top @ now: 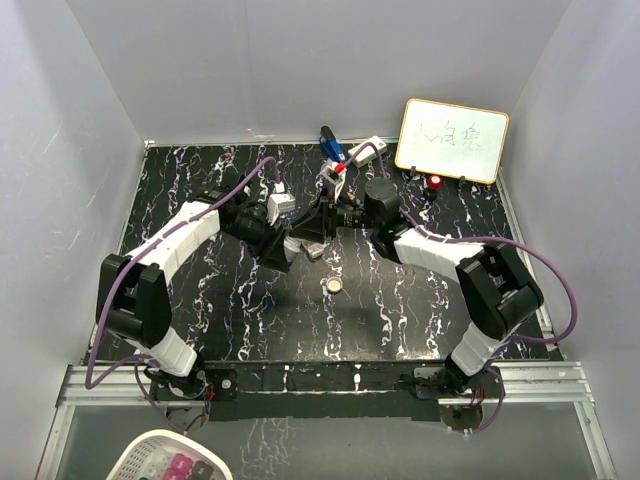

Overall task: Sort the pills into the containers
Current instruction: Pour the pill into the pill container.

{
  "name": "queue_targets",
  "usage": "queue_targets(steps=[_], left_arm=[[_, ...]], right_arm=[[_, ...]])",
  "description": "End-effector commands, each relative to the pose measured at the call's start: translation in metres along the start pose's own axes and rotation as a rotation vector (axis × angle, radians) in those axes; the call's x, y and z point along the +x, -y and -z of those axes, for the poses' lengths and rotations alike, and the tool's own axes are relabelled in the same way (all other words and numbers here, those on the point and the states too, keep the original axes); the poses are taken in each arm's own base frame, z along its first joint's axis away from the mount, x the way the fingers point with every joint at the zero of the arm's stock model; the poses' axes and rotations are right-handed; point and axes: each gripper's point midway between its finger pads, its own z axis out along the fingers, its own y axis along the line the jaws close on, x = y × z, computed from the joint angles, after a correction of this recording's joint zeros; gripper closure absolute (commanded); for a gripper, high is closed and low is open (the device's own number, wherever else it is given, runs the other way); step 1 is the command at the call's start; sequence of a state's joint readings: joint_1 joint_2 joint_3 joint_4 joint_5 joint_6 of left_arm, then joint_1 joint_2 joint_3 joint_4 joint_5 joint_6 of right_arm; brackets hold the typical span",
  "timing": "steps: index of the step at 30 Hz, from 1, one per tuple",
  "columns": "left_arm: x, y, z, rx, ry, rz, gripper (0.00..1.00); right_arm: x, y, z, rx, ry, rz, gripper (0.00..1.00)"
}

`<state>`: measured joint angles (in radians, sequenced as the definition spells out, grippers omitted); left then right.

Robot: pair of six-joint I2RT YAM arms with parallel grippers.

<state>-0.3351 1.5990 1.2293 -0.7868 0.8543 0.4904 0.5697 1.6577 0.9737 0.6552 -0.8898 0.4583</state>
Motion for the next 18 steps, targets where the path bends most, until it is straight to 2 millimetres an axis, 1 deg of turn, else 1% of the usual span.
queue_targets(steps=[1, 4, 14, 18], left_arm=[[-0.001, 0.013, 0.000, 0.043, 0.005, -0.008, 1.00], [-0.002, 0.013, 0.002, 0.035, 0.010, -0.014, 1.00], [-0.005, 0.010, 0.002, 0.016, 0.008, -0.011, 1.00], [-0.006, 0.009, 0.003, 0.010, 0.012, -0.011, 1.00]], right_arm=[[-0.017, -0.004, -0.009, -0.033, 0.028, 0.069, 0.66], [-0.012, -0.002, -0.008, -0.028, 0.018, 0.061, 0.66], [-0.004, -0.004, -0.003, 0.020, -0.005, 0.083, 0.66], [0.002, -0.002, -0.003, 0.023, -0.019, 0.073, 0.69]])
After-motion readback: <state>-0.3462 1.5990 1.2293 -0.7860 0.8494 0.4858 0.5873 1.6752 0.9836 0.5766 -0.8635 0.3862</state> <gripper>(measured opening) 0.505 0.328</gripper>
